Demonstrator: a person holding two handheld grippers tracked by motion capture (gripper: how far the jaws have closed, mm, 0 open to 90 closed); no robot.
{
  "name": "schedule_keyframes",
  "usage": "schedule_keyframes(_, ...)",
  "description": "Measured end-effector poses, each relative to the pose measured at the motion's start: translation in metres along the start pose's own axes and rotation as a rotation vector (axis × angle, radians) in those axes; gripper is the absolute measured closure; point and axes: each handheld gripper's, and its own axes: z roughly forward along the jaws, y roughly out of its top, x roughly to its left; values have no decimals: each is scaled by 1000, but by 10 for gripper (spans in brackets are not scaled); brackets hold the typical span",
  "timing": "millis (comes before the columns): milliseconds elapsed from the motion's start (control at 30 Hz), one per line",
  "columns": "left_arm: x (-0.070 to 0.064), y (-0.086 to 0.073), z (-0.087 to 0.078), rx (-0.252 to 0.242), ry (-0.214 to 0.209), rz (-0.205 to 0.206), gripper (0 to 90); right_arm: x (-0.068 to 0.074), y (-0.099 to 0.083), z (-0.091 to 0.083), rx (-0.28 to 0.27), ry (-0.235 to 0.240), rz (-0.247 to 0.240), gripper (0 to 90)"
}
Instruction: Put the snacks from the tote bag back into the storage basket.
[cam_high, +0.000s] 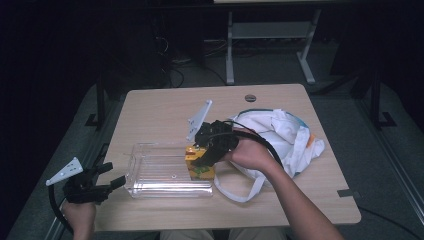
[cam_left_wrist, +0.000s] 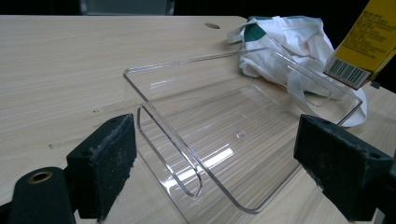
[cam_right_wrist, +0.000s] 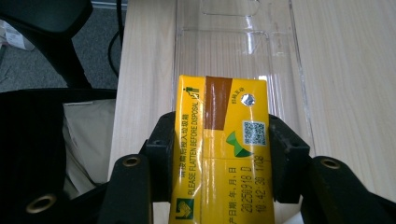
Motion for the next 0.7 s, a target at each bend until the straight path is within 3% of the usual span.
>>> schedule_keyframes(700,0,0,0,-3,-2,1,128,-2,0,19,11,14,1,518)
